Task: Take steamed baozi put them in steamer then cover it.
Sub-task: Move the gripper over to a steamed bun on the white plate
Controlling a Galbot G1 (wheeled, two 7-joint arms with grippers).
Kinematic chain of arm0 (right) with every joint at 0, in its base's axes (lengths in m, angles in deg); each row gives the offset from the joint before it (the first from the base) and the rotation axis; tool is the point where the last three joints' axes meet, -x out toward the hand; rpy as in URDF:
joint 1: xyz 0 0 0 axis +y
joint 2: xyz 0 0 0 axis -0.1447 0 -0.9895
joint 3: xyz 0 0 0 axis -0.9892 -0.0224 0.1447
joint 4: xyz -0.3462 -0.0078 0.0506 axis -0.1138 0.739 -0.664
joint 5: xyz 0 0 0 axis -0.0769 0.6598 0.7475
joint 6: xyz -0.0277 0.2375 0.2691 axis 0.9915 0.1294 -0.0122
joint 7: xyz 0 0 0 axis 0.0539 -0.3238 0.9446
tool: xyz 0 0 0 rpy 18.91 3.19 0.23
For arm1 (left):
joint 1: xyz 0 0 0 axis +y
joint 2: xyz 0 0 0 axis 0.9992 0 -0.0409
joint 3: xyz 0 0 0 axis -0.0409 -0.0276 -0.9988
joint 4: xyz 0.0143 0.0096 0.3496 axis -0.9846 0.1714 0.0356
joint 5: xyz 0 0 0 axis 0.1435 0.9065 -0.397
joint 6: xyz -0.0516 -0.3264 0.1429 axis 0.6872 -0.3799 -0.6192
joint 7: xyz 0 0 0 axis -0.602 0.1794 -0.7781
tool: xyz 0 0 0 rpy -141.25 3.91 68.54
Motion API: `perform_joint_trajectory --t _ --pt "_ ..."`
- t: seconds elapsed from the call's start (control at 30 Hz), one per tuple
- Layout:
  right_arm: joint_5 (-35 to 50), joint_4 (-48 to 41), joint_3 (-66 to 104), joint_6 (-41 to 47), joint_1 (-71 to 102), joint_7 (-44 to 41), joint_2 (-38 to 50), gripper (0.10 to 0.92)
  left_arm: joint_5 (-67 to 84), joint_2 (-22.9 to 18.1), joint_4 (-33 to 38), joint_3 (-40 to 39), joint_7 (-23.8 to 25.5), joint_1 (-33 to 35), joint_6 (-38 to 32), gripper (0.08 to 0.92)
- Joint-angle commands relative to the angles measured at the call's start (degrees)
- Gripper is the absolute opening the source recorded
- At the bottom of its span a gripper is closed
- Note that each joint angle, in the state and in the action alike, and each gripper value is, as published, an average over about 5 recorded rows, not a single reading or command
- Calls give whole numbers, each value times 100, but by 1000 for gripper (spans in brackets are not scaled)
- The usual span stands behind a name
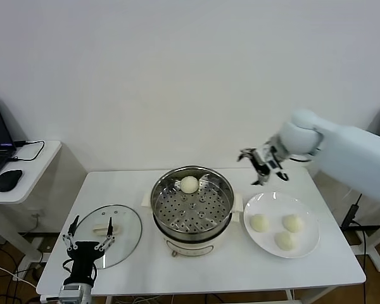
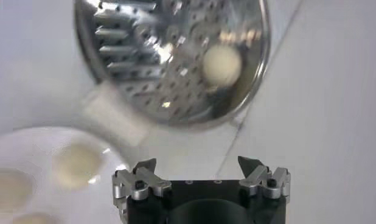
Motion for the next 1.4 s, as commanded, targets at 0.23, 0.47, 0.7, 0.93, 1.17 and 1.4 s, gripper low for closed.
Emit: perform_joint_trajectory --t 0.23,0.47,0.7,0.93,1.17,1.4 --pt "-371 -59 1342 492 2497 -180 781 823 5 -9 -9 47 17 36 1 823" --pt "-733 -644 1546 430 2879 -163 226 823 4 -43 -35 75 17 50 -5 823" --pt "-838 -1193 1662 310 2947 -18 -402 823 7 -41 -32 124 26 42 -1 823" --pt "-870 -1506 1659 300 2948 44 -848 823 15 -29 -77 157 36 28 -3 823" --pt "-975 -1678 1640 313 2992 48 -1038 823 28 -25 -107 166 40 5 -2 823" --pt "-1113 -1852 1730 347 3064 79 -1193 823 38 -21 -144 163 41 -15 -3 823"
